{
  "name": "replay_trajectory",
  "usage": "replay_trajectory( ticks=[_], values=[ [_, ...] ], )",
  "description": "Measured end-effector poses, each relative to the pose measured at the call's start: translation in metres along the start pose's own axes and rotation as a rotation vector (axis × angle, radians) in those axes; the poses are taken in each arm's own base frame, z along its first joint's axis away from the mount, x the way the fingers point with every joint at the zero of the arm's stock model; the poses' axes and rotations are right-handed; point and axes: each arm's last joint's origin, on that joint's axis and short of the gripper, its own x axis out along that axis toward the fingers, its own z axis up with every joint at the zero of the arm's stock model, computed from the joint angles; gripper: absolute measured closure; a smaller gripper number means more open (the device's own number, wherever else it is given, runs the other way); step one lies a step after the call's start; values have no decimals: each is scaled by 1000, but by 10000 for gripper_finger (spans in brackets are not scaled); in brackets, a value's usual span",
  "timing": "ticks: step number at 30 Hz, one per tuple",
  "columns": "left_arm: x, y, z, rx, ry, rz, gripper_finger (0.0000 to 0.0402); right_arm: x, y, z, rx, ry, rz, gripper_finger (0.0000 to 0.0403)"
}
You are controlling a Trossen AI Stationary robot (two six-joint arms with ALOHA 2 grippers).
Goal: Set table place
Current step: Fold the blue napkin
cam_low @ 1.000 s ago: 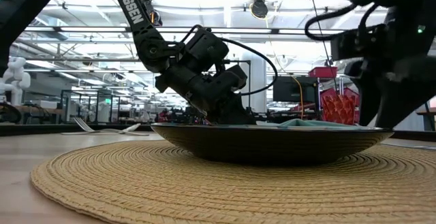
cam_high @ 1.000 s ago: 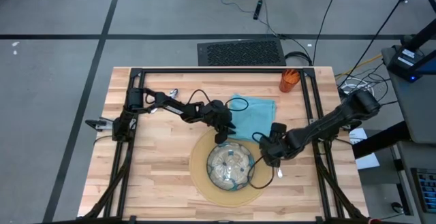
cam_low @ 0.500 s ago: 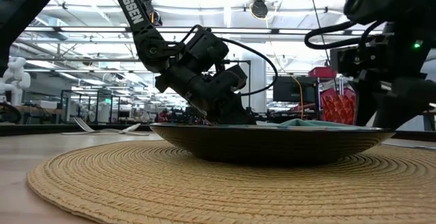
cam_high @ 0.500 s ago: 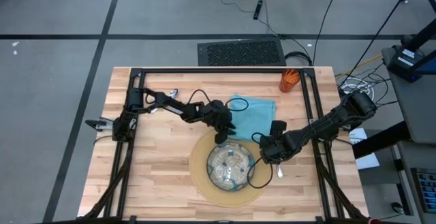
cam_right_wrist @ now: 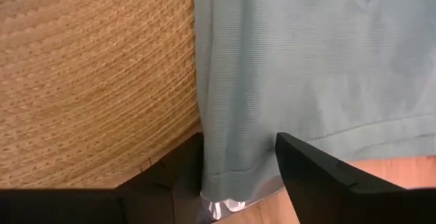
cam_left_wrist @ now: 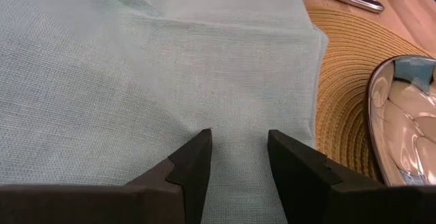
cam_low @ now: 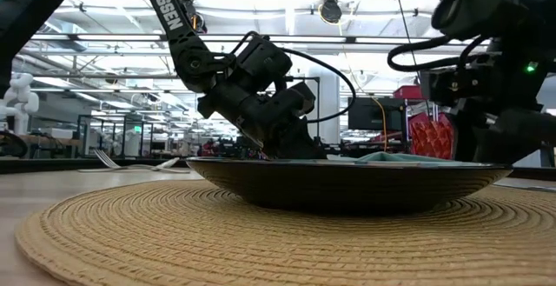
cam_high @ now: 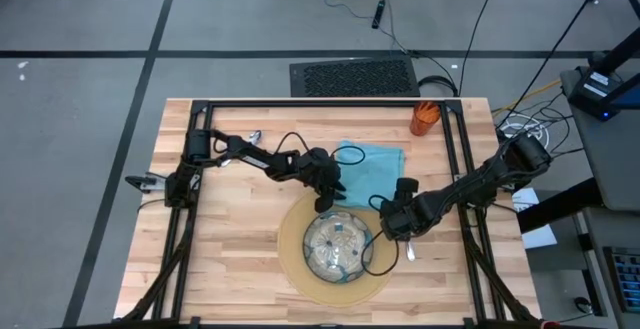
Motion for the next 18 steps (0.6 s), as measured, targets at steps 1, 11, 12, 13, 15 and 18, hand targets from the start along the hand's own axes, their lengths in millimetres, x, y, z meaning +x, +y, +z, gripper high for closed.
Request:
replay_trajectory(
  ticks=[1,11,12,13,15,18],
  values=[
    [0,0,0,0,0,0,268,1,1,0,-3,3,-5,232],
    [0,0,0,1,0,0,268,20,7,1,-37,43,-85,305],
    [0,0,0,1,0,0,268,21,7,2,-35,38,-89,332],
    [0,0,0,1,0,0,268,21,7,2,-38,35,-88,363],
    [0,0,0,1,-1,0,268,21,7,1,-49,30,-94,390],
    [0,0,0,1,0,0,268,22,6,1,-45,27,-117,399]
  ],
)
